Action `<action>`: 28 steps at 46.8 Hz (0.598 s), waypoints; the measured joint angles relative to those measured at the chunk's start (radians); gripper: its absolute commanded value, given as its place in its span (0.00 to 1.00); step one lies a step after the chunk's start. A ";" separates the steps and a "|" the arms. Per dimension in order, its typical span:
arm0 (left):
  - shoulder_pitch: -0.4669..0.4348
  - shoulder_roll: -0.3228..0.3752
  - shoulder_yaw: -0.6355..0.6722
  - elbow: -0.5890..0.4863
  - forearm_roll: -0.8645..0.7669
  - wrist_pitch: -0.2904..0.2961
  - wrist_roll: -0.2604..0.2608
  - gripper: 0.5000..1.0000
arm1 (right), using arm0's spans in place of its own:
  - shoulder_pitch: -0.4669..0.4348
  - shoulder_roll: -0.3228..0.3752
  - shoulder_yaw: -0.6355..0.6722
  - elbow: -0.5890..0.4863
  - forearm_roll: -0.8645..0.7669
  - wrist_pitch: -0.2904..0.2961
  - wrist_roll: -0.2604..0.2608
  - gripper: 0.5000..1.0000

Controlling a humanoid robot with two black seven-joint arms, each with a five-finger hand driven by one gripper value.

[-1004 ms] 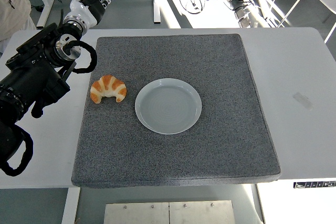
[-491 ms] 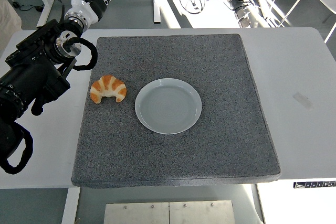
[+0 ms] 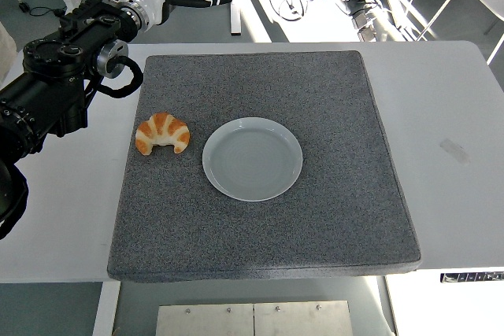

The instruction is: Place the bread on the plate

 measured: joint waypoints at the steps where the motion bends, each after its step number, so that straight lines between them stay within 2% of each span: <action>1: -0.003 0.000 0.004 0.000 0.004 0.001 0.000 0.97 | 0.000 0.000 0.000 0.000 0.000 0.000 0.000 1.00; 7: -0.023 0.000 0.041 -0.001 0.028 -0.013 0.000 0.97 | 0.000 0.000 0.000 0.000 0.000 0.000 0.000 1.00; 15: -0.048 0.000 0.101 -0.002 0.039 -0.064 -0.004 0.97 | 0.000 0.000 0.000 0.000 0.000 0.000 0.000 1.00; 21: -0.072 0.000 0.170 -0.005 0.089 -0.074 -0.066 0.97 | 0.000 0.000 0.000 0.000 0.000 0.000 0.000 1.00; 28: -0.086 0.000 0.248 -0.033 0.130 -0.072 -0.074 0.97 | 0.000 0.000 0.000 0.000 0.000 0.000 0.000 1.00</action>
